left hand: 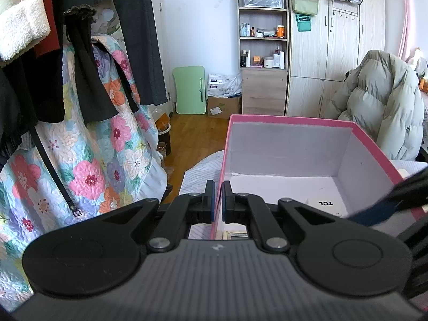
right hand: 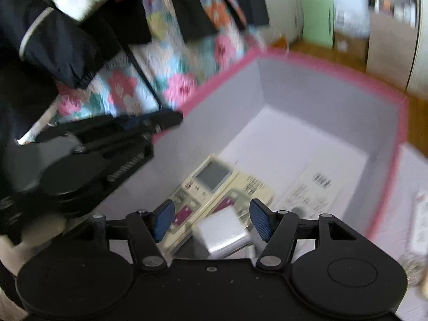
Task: Organize rigid objects
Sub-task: 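Carry the white charger into the pink box and open the right gripper, then grasp the cream remote with red label with the right gripper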
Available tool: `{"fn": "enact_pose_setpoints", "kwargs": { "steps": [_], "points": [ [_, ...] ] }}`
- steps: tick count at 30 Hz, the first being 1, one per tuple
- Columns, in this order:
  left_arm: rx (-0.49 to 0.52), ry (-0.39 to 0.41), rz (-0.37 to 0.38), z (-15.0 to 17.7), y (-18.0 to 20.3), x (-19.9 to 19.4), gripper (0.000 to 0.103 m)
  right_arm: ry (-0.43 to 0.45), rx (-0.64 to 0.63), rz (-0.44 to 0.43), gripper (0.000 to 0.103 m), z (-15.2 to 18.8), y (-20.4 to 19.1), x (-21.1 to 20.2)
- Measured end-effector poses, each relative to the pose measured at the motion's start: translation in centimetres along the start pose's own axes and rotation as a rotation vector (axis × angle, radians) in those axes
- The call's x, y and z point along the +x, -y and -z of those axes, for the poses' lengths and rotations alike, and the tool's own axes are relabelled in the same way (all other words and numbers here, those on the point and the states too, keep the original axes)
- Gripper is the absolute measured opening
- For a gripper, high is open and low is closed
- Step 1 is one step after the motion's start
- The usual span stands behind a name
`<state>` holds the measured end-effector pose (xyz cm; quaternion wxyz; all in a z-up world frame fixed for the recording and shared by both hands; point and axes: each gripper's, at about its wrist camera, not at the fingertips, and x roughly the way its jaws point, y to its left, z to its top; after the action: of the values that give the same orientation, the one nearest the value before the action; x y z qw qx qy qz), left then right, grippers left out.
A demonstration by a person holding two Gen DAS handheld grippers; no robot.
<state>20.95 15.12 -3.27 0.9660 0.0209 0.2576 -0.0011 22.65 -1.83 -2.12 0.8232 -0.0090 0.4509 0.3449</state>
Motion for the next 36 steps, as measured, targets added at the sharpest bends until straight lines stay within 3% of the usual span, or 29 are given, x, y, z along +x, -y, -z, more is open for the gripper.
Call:
{"fn": "enact_pose_setpoints", "kwargs": {
  "steps": [7, 12, 16, 22, 27, 30, 36],
  "points": [
    [0.047, -0.023, -0.019, -0.3, 0.6, 0.3, 0.004, 0.229, -0.079, 0.113, 0.080, 1.7, 0.8, -8.8],
    [0.124, -0.032, -0.055, -0.3, 1.8, 0.2, 0.005, 0.286, -0.023, 0.244, 0.080, 4.1, 4.2, -12.1],
    [0.193, -0.041, -0.091, -0.2, 2.8, 0.3, 0.005, 0.260, 0.037, 0.369, 0.080, 6.0, 7.5, -12.2],
    [0.232, -0.048, -0.111, -0.2, 3.6, 0.2, 0.006, 0.183, 0.121, 0.460, 0.080, 7.2, 13.0, -10.0],
    [0.278, -0.063, -0.135, -0.2, 4.3, 0.5, 0.007, 0.061, 0.303, 0.452, 0.075, 6.6, 19.8, -7.0],
    [0.287, -0.065, -0.142, -0.2, 4.5, 0.5, 0.007, 0.038, 0.416, 0.411, 0.075, 6.3, 23.1, -5.8],
    [0.275, -0.063, -0.133, -0.2, 4.5, 0.5, 0.007, 0.009, 0.431, 0.409, 0.073, 5.2, 25.0, -3.4]
  ]
}}
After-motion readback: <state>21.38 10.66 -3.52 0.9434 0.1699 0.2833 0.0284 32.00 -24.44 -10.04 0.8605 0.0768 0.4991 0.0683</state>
